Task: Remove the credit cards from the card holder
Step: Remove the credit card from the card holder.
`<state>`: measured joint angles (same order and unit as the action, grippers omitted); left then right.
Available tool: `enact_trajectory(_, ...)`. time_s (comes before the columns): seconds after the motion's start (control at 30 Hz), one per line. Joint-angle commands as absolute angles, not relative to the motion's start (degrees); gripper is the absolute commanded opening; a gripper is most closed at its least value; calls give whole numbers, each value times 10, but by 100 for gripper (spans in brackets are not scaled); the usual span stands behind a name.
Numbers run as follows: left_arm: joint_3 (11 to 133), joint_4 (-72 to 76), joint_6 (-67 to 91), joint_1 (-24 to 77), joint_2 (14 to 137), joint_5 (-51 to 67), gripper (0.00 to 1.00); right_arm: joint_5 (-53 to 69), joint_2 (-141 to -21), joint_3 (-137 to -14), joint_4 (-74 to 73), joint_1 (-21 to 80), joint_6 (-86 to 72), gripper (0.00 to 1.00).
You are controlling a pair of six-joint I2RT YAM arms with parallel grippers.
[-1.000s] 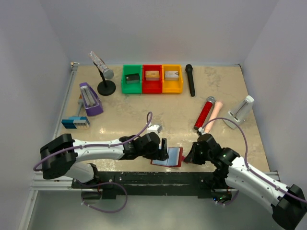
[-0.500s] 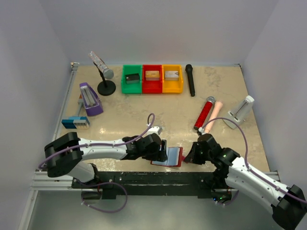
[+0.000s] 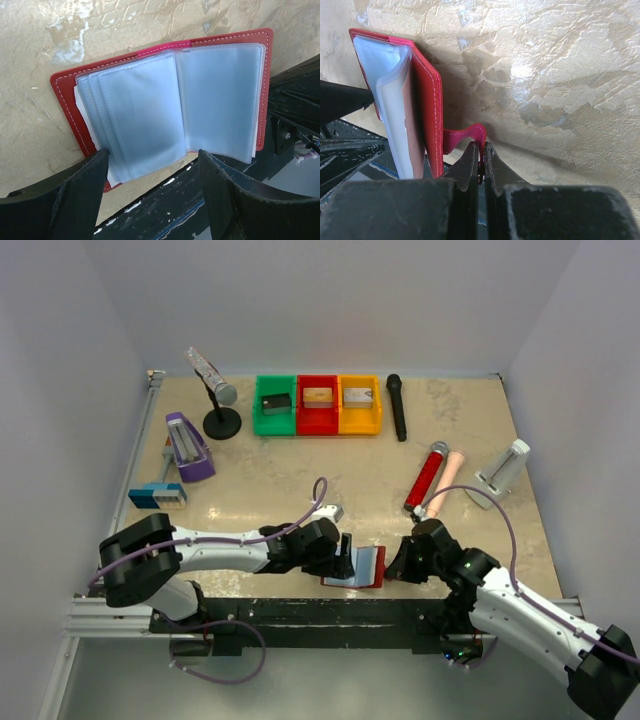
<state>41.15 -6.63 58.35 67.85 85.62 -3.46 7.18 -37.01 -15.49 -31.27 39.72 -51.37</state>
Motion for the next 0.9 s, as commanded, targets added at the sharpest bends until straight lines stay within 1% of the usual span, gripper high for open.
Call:
enact_trajectory(0.0, 431, -24, 573, 679, 861, -8, 76, 79, -374, -156, -296, 396, -512, 0)
enact_trajectory(0.3, 425, 42, 562, 679, 851, 24, 75, 79, -378, -156, -294, 396, -512, 0)
enact_trajectory(0.87, 461, 66, 534, 679, 862, 64, 74, 77, -380, -156, -298, 396, -513, 0)
